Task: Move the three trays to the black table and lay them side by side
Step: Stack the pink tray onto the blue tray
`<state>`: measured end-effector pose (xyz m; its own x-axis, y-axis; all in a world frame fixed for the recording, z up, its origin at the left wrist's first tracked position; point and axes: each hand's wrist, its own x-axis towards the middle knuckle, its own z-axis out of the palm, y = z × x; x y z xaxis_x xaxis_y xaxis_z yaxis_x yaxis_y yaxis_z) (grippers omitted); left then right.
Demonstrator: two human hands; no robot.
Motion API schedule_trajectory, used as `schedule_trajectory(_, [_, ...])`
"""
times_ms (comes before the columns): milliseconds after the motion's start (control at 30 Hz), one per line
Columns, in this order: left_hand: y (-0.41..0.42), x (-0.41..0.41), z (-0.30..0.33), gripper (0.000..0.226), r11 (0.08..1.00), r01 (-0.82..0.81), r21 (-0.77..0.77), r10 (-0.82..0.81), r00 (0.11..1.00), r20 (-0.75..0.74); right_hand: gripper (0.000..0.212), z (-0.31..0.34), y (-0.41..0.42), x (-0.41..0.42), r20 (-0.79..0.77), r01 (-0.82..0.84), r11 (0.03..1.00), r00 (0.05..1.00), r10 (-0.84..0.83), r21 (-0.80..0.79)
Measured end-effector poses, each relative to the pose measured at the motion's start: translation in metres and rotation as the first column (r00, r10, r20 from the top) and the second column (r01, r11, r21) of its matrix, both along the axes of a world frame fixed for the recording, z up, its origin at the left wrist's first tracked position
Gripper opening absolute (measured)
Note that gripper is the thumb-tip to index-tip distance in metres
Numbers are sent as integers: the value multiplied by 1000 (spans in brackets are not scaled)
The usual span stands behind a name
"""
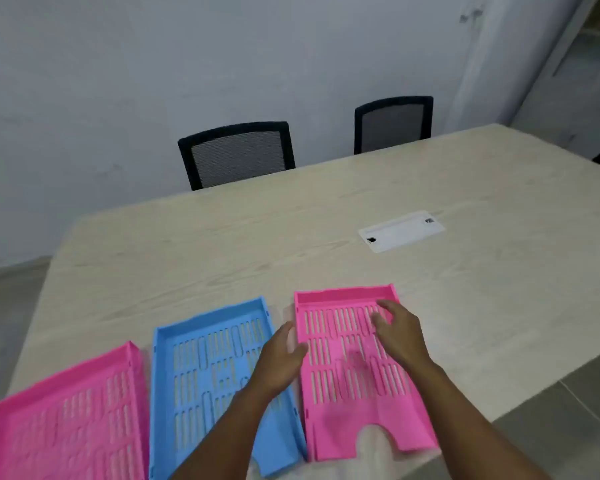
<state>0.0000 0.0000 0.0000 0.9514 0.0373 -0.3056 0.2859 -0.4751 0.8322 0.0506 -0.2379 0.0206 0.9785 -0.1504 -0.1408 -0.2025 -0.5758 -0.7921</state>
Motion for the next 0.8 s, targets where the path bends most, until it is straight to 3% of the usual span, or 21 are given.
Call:
schedule_trajectory(133, [-15,-9,-12,69,997,70,-13,-71,993,-89,46,-22,-31,-24,-49,138,990,989,-138,-5])
schedule_trajectory(300, [-27,-8,-20,77,995,46,-89,-67,964,-258,58,-46,-55,-39,-200,210,977,957,-210,-21])
schedule_trajectory(367, [-29,-7,-24,81,993,28,-117,-62,954,-293,55,-54,-61,-43,-258,207,978,944,-208,-28])
schedule_trajectory(433, [-31,-5,-25,84,990,9,-143,-53,950,-309,40,-58,-63,-44,-282,195,980,939,-198,-38])
schedule_trajectory(500, [-32,-3,-24,84,984,-26,-175,-30,950,-310,19,-59,-65,-45,-270,178,983,946,-181,-34])
schedule_trajectory(633, [-33,-4,-18,63,968,-72,-241,12,970,-243,22,-52,-67,-41,-215,208,977,953,-212,-42])
schedule_trajectory(800, [-36,3,-3,77,919,-124,-374,85,989,-119,22,-21,-72,-21,-72,267,962,960,-271,-64])
